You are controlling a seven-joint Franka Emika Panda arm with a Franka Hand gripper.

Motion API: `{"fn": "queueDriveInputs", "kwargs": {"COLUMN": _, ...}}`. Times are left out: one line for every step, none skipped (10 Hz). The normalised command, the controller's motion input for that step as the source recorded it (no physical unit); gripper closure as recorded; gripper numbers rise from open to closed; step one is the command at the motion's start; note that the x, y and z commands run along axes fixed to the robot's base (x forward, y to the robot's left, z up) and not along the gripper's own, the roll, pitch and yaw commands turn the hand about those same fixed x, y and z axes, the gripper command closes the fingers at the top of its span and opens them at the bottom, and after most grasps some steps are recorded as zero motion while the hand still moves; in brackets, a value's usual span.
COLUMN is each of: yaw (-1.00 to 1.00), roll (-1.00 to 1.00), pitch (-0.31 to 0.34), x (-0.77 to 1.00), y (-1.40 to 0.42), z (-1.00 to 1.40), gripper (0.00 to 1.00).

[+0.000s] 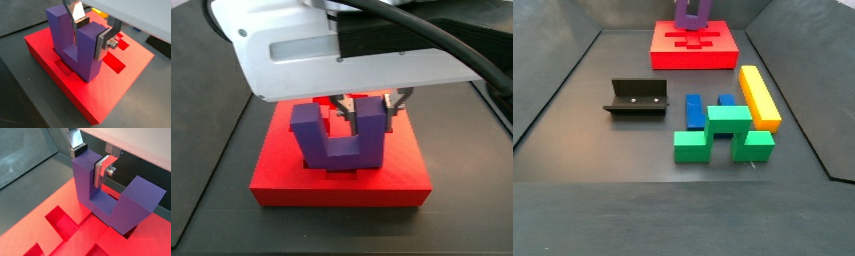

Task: Pick up the purple object. Move up. Place the purple object on the fixture. Regrasp the purple object. Move to above the board. Insert the purple object.
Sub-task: Insert the purple object.

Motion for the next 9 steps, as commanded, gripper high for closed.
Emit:
{"fn": "queueDriveInputs", "kwargs": {"yaw": 0.09, "roll": -0.30, "pitch": 0.096, "x": -0.20, "y": 0.00, "z": 0.00, "gripper": 1.00}}
{"fn": "queueDriveInputs", "kwargs": {"yaw": 0.10, "roll": -0.31, "pitch": 0.084, "x": -0.23, "y": 0.00, "z": 0.00, "gripper": 1.00}}
{"fn": "queueDriveInputs", "kwargs": {"yaw": 0.07, "roll": -0.25, "pitch": 0.081, "x": -0.25, "y": 0.00, "z": -0.03, "gripper": 1.00}}
{"fn": "queueDriveInputs", "kwargs": {"yaw": 0.05, "roll": -0.01, "pitch": 0.057, "x": -0.10, "y": -0.10, "z": -0.17, "gripper": 1.00}}
{"fn": "queueDriveInputs", "kwargs": {"yaw": 0.01, "roll": 0.09, "pitch": 0.064, "x": 0.00, "y": -0.11, "z": -0.41, "gripper": 1.00}}
{"fn": "queueDriveInputs", "kwargs": {"yaw": 0.01, "roll": 0.10, "pitch": 0.016, "x": 0.14, "y": -0.10, "z": -0.58, "gripper": 1.00}}
{"fn": "queueDriveInputs", "kwargs": {"yaw": 0.01, "roll": 0.06, "pitch": 0.000, "x": 0.27, "y": -0.05, "z": -0.61, "gripper": 1.00}}
{"fn": "queueDriveInputs", "kwargs": {"yaw": 0.00, "roll": 0.08, "pitch": 0.000, "x": 0.39, "y": -0.05, "z": -0.55, "gripper": 1.00}}
{"fn": "queueDriveInputs", "kwargs": {"yaw": 0.00, "roll": 0.08, "pitch": 0.000, "x": 0.59, "y": -0.04, "z": -0.52, "gripper": 1.00}}
